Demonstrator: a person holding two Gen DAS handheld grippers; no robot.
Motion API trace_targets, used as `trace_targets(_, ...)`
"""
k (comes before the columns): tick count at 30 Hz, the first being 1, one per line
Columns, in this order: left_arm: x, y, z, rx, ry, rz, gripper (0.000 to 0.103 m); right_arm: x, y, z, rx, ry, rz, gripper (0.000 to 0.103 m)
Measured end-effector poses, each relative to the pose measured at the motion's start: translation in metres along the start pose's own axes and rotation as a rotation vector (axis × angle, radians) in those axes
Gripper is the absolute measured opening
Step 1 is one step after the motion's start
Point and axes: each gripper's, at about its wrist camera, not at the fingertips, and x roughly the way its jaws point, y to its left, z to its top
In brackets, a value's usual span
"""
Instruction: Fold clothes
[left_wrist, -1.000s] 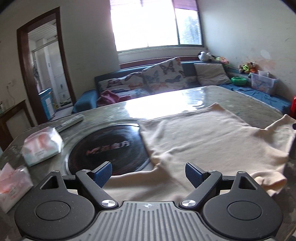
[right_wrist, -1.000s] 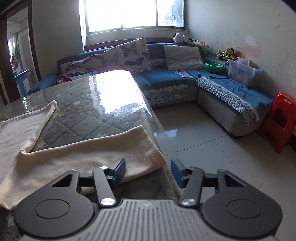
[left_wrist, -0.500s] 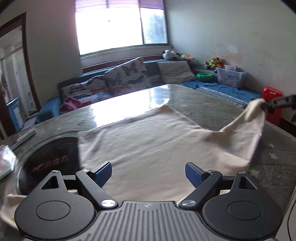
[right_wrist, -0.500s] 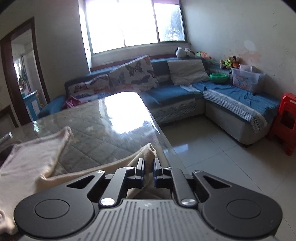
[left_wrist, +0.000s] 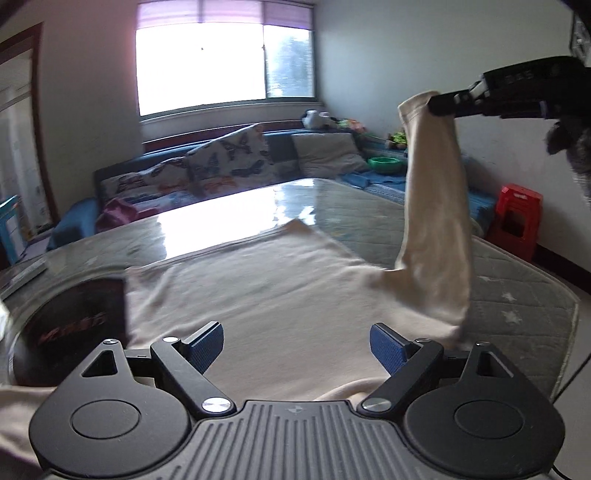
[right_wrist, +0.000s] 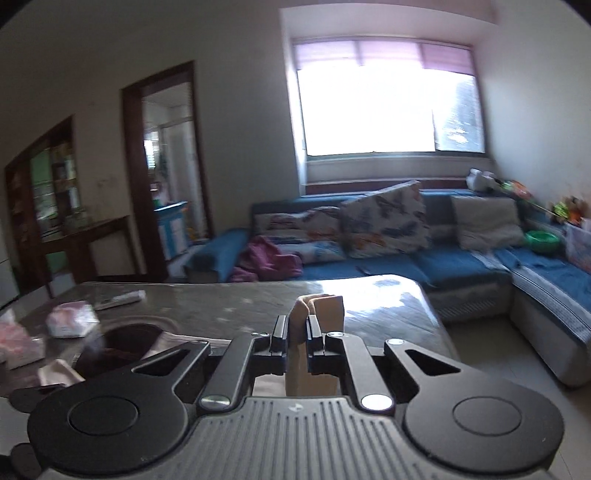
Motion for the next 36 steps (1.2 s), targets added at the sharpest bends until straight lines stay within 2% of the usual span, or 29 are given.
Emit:
trace_targets(4, -0.014, 0.035, -0.016, -0.069, 0.013, 0.084, 0.089, 0.016, 0.049, 0.007, -0.074, 0.019, 0.111, 0.008)
trace_targets(11, -0.038, 0.066, -0.039, -0.157, 0.016, 0.148, 0.089, 0.058, 0.12, -0.016, -0.149, 0.14, 0.26, 0.008)
trace_targets(13, -0.041, 0.069, -0.043, -0.162, 0.02, 0.151, 0.089, 0.065, 0.136, -0.029, -0.167, 0.187, 0.298, 0.01)
trace_targets(17, -0.042, 0.068, -0.043, -0.166, 0.018, 0.143, 0.087, 0.066, 0.149, -0.049, -0.207, 0.239, 0.346, 0.024)
trace_targets(19, -0.04, 0.066, -0.039, -0.161, 0.009, 0.131, 0.087, 0.063, 0.147, -0.053, -0.223, 0.246, 0.336, 0.024)
trace_targets(22, -0.036, 0.061, -0.032, -0.149, -0.004, 0.111, 0.083, 0.058, 0.132, -0.063, -0.232, 0.264, 0.274, 0.035)
trace_targets(24, -0.032, 0.057, -0.03, -0.137, -0.005, 0.107, 0.08, 0.055, 0.115, -0.073, -0.203, 0.293, 0.229, 0.035)
trace_targets(25, -0.029, 0.055, -0.028, -0.131, -0.005, 0.104, 0.074, 0.053, 0.104, -0.079, -0.183, 0.312, 0.204, 0.035)
trace_targets(27, -0.023, 0.052, -0.025, -0.135, 0.0, 0.081, 0.07, 0.05, 0.086, -0.089, -0.147, 0.338, 0.173, 0.035)
trace_targets(32, -0.002, 0.041, -0.021, -0.131, 0.022, 0.016, 0.052, 0.05, 0.048, -0.122, -0.054, 0.411, 0.103, 0.034)
trace_targets(36, 0.011, 0.037, -0.017, -0.134, 0.042, -0.01, 0.049, 0.041, 0.031, -0.123, -0.017, 0.398, 0.105, 0.034)
